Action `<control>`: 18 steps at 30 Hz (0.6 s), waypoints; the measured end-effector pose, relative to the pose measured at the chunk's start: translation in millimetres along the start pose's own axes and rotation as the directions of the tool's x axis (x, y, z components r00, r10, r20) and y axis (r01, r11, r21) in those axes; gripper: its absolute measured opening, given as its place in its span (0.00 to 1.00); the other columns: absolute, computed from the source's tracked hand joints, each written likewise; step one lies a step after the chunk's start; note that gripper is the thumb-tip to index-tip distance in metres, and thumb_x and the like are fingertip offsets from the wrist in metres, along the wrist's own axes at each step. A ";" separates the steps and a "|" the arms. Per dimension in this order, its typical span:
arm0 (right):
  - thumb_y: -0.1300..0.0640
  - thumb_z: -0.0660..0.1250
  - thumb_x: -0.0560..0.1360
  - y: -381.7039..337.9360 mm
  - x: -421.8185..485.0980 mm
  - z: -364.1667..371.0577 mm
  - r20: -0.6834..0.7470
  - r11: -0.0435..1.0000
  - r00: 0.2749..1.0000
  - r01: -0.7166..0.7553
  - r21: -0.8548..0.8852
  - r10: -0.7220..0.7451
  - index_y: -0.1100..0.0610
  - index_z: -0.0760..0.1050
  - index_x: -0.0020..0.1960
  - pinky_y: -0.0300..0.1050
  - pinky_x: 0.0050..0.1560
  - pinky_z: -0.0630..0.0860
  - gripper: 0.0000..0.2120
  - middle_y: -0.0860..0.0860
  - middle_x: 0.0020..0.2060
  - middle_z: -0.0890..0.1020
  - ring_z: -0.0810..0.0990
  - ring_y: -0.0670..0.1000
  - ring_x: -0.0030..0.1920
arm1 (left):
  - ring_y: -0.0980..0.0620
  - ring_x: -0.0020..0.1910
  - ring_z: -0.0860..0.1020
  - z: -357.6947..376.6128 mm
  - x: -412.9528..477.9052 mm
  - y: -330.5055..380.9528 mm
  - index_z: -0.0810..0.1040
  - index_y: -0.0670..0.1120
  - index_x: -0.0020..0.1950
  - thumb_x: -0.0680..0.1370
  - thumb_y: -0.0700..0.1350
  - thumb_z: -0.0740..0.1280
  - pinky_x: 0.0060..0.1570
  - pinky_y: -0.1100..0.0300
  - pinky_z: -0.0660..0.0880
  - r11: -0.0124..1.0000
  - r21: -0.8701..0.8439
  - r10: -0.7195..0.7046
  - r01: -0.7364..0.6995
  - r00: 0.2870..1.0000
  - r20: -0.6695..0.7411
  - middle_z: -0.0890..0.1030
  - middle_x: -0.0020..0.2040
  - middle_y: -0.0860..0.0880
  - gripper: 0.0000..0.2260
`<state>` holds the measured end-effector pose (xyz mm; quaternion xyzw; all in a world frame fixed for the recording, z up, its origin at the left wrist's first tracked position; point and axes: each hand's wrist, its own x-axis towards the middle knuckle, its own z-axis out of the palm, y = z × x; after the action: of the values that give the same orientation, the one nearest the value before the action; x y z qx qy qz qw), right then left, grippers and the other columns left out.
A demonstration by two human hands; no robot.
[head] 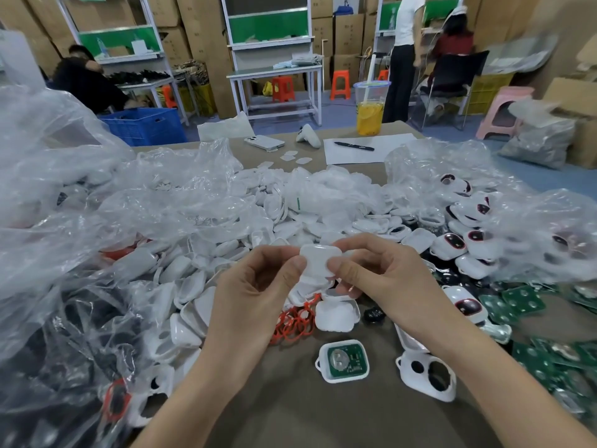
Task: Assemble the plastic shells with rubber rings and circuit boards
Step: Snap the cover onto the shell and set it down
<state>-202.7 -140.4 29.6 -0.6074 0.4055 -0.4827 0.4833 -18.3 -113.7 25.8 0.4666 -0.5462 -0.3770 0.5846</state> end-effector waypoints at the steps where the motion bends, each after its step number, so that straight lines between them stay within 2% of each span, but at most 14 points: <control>1: 0.47 0.75 0.68 0.8 -0.2 -0.3 0.001 1.000 1.000 -0.001 0.003 0.001 0.46 0.83 0.47 0.36 0.38 0.78 0.09 0.52 0.37 0.86 0.86 0.51 0.37 | 0.62 0.40 0.82 0.4 -0.7 -0.2 0.85 0.54 0.46 0.75 0.49 0.73 0.39 0.73 0.74 1.000 0.010 0.008 -0.008 1.000 -0.006 0.86 0.40 0.55 0.02; 3: 0.48 0.77 0.69 3.2 -0.9 0.2 0.000 1.000 1.000 -0.008 -0.015 0.008 0.47 0.82 0.44 0.37 0.39 0.79 0.07 0.51 0.38 0.86 0.86 0.51 0.39 | 0.62 0.40 0.82 1.9 -1.9 -2.5 0.84 0.56 0.47 0.76 0.49 0.72 0.39 0.73 0.74 0.999 0.036 0.026 -0.025 0.999 -0.027 0.85 0.41 0.56 0.02; 4: 0.48 0.77 0.70 4.7 -1.2 1.4 -0.004 0.999 1.000 -0.005 -0.051 0.004 0.47 0.81 0.43 0.41 0.40 0.80 0.07 0.51 0.38 0.86 0.87 0.51 0.40 | 0.62 0.40 0.82 3.6 -2.4 -3.4 0.83 0.58 0.48 0.76 0.51 0.71 0.39 0.72 0.74 0.999 0.042 0.026 -0.024 0.999 -0.031 0.85 0.42 0.56 0.03; 6: 0.44 0.77 0.69 7.5 -2.7 4.7 -0.018 0.985 0.999 0.028 -0.169 -0.032 0.46 0.79 0.40 0.50 0.43 0.83 0.09 0.48 0.38 0.86 0.86 0.50 0.40 | 0.57 0.46 0.84 7.1 -4.1 -5.4 0.81 0.60 0.52 0.77 0.55 0.72 0.45 0.67 0.78 1.000 0.021 0.006 -0.006 1.000 0.007 0.85 0.47 0.55 0.05; 7: 0.42 0.76 0.69 8.8 -4.0 6.5 -0.023 0.972 0.998 0.050 -0.231 -0.057 0.45 0.78 0.39 0.50 0.43 0.83 0.10 0.46 0.38 0.86 0.86 0.48 0.40 | 0.54 0.49 0.84 8.6 -5.3 -6.8 0.80 0.62 0.55 0.77 0.55 0.72 0.49 0.62 0.79 1.000 -0.005 -0.013 0.014 0.999 0.051 0.85 0.51 0.54 0.08; 9: 0.39 0.73 0.69 10.8 -6.7 9.1 -0.015 0.934 0.993 0.104 -0.341 -0.116 0.45 0.77 0.40 0.45 0.41 0.80 0.12 0.40 0.42 0.85 0.84 0.44 0.39 | 0.52 0.55 0.84 10.7 -8.0 -9.3 0.78 0.62 0.62 0.76 0.55 0.71 0.54 0.56 0.81 0.998 -0.043 -0.031 0.037 0.989 0.144 0.84 0.56 0.52 0.14; 12: 0.42 0.73 0.69 10.9 -7.8 8.5 0.039 0.883 0.981 0.189 -0.430 -0.191 0.44 0.77 0.42 0.39 0.41 0.76 0.08 0.37 0.48 0.83 0.82 0.44 0.43 | 0.53 0.58 0.82 10.0 -8.9 -9.5 0.77 0.63 0.65 0.77 0.53 0.70 0.54 0.59 0.80 0.998 -0.055 0.007 0.004 0.981 0.194 0.84 0.57 0.53 0.17; 15: 0.42 0.76 0.67 4.7 -6.7 3.5 0.088 0.933 0.989 0.141 -0.331 -0.118 0.39 0.80 0.46 0.33 0.43 0.76 0.09 0.36 0.48 0.83 0.82 0.42 0.45 | 0.55 0.56 0.82 3.7 -8.2 -9.8 0.77 0.65 0.64 0.76 0.51 0.69 0.50 0.66 0.79 0.999 0.010 0.047 -0.049 0.986 0.160 0.83 0.54 0.57 0.18; 18: 0.40 0.75 0.69 -2.5 -8.0 -0.5 0.044 0.997 0.998 0.043 -0.071 -0.040 0.43 0.82 0.51 0.35 0.41 0.79 0.13 0.42 0.43 0.86 0.84 0.42 0.41 | 0.57 0.53 0.80 -1.1 -11.4 -9.8 0.75 0.67 0.61 0.73 0.57 0.68 0.47 0.69 0.76 0.932 0.322 0.123 -0.166 0.981 0.149 0.81 0.55 0.61 0.16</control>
<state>-204.7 -132.3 30.5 -0.6429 0.3993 -0.4648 0.4595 -17.8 -105.5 13.2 0.4924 -0.6708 -0.2641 0.4876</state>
